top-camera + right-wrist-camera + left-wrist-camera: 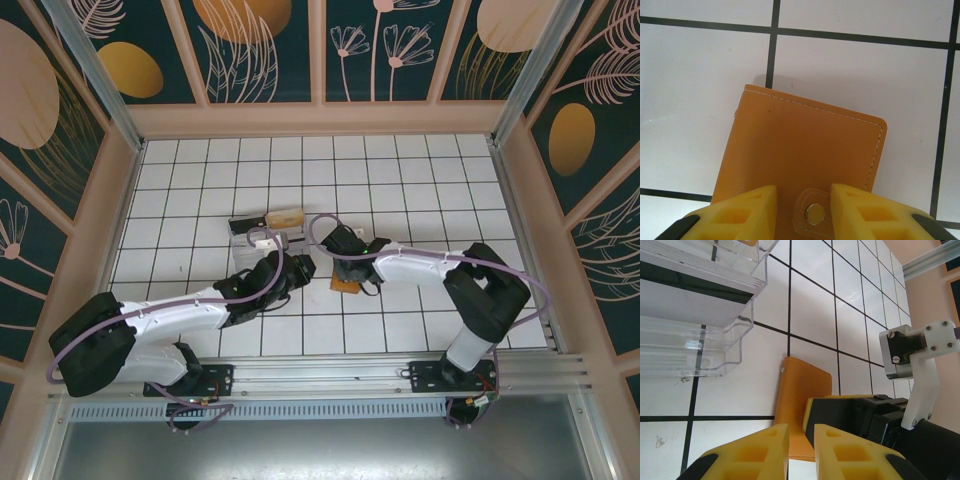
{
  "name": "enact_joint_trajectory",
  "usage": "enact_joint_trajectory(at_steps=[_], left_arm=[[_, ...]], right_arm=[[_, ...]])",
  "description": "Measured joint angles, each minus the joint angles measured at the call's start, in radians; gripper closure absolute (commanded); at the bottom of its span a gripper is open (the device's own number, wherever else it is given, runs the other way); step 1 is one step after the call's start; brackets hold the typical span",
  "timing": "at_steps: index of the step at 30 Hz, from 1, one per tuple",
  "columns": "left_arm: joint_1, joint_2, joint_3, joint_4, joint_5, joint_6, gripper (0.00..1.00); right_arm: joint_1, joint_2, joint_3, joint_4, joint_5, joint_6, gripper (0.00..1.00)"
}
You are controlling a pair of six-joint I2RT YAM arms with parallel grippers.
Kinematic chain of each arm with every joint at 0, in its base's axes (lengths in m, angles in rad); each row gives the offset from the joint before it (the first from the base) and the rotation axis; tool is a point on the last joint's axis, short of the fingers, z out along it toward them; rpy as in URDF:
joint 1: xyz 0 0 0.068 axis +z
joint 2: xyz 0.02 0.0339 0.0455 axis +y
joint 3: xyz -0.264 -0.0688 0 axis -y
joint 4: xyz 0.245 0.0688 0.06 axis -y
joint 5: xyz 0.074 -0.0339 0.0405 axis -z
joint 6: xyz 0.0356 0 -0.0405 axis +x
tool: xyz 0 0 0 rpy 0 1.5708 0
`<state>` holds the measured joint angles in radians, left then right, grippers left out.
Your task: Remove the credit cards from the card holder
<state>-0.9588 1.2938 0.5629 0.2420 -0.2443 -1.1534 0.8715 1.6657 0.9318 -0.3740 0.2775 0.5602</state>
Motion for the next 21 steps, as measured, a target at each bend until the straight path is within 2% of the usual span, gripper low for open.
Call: enact_joint_trajectory(at_steps=[2, 6, 12, 17, 21], left_arm=[[0.0, 0.0, 0.0, 0.0, 0.0, 0.0, 0.77], [0.0, 0.0, 0.0, 0.0, 0.0, 0.0, 0.77], [0.0, 0.019, 0.0, 0.021, 0.023, 0.0, 0.79], [-0.003, 0.095, 0.0, 0.081, 0.066, -0.005, 0.88], [-0.014, 0.176, 0.011, 0.131, 0.109, -0.012, 0.88]], right_arm=[[0.009, 0.003, 0.0, -0.004, 0.021, 0.0, 0.76], [0.012, 0.004, 0.002, -0.008, 0.045, 0.005, 0.99], [0.015, -0.001, 0.003, -0.006, 0.051, 0.015, 1.0], [0.014, -0.027, -0.013, 0.004, 0.033, -0.004, 1.0], [0.013, -0.064, -0.022, 0.023, -0.003, -0.031, 1.0]])
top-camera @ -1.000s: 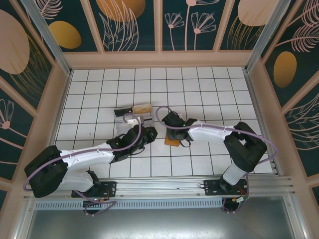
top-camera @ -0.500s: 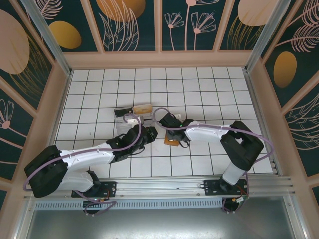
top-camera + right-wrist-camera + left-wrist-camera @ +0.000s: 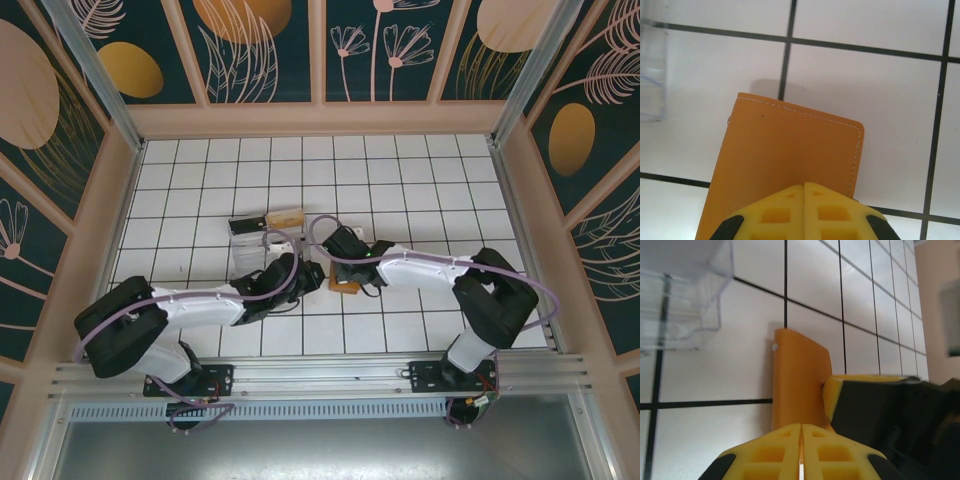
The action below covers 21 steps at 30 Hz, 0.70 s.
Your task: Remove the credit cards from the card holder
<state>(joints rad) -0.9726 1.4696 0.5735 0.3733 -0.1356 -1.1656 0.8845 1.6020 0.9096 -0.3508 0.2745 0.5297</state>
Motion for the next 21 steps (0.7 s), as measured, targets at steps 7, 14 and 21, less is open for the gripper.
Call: enact_joint_trajectory(at_steps=[7, 14, 21], left_arm=[[-0.01, 0.134, 0.076, 0.054, 0.061, -0.011, 0.86], [-0.01, 0.225, 0.099, 0.092, 0.088, -0.026, 0.88], [-0.011, 0.332, 0.133, 0.137, 0.103, -0.099, 0.95]], right_arm=[[-0.026, -0.049, -0.024, 0.064, -0.072, -0.026, 1.0], [-0.028, -0.049, -0.08, 0.1, -0.105, -0.026, 1.0], [-0.051, -0.057, -0.11, 0.133, -0.115, -0.017, 1.0]])
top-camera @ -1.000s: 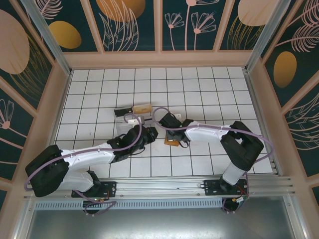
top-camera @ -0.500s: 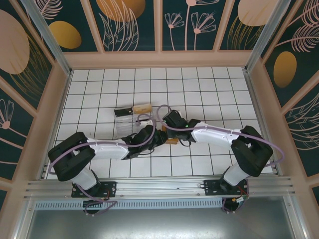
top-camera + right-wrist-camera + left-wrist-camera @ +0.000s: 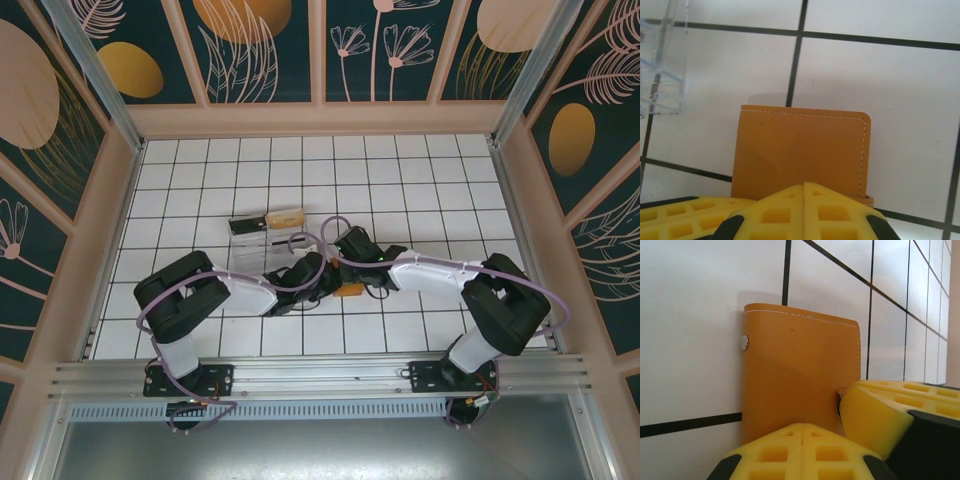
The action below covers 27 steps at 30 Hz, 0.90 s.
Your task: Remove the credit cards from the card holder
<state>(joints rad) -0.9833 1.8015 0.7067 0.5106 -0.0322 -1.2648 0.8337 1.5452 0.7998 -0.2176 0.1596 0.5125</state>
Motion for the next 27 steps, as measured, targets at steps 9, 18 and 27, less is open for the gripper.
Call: enact_joint_trajectory(at_steps=[9, 18, 27], left_arm=[[-0.001, 0.019, 0.026, -0.008, 0.002, -0.058, 0.97], [-0.002, 0.015, 0.028, -0.014, 0.001, -0.068, 0.93], [-0.019, -0.154, -0.037, -0.082, -0.053, -0.043, 0.81]], right_arm=[[-0.021, -0.13, -0.048, 0.003, -0.016, 0.018, 1.0], [-0.078, -0.23, -0.092, -0.005, -0.034, 0.018, 0.79], [-0.05, -0.173, -0.055, -0.048, -0.045, 0.029, 0.66]])
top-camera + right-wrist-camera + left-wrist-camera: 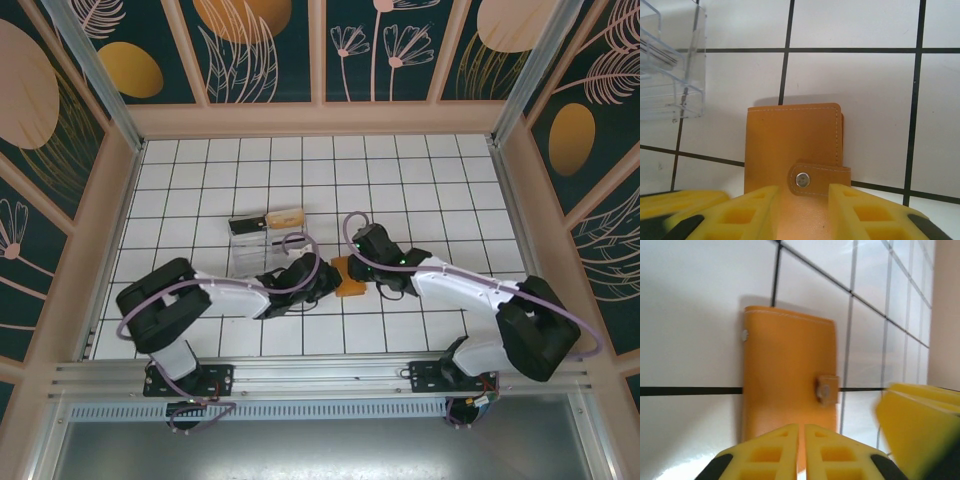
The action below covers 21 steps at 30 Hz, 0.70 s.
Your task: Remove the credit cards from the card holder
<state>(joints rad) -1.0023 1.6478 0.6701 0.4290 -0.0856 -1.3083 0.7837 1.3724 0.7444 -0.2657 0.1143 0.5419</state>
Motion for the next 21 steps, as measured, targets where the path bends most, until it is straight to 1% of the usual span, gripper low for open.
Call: enact_joint_trajectory(at_steps=[5, 8, 12, 19, 20, 21], left_arm=[[-0.006, -0.146, -0.066, 0.001, -0.056, 0.002, 0.8], [-0.006, -0.19, -0.095, -0.007, -0.086, 0.003, 0.78], [-0.006, -0.199, -0.108, -0.015, -0.106, 0.003, 0.78], [-0.006, -0.191, -0.108, -0.014, -0.106, 0.005, 0.78], [-0.006, -0.187, -0.108, -0.014, -0.106, 0.006, 0.78], [-0.006, -0.181, -0.108, -0.014, -0.105, 0.006, 0.78]], right_arm=[[0.038, 0.073, 0.052, -0.039, 0.013, 0.019, 0.64], [0.058, 0.13, 0.089, -0.062, 0.032, 0.023, 0.64], [0.064, 0.185, 0.116, -0.091, 0.06, 0.026, 0.63], [0.065, 0.233, 0.131, -0.109, 0.096, 0.026, 0.63], [0.065, 0.237, 0.133, -0.108, 0.099, 0.026, 0.64], [0.066, 0.241, 0.135, -0.109, 0.102, 0.026, 0.68]])
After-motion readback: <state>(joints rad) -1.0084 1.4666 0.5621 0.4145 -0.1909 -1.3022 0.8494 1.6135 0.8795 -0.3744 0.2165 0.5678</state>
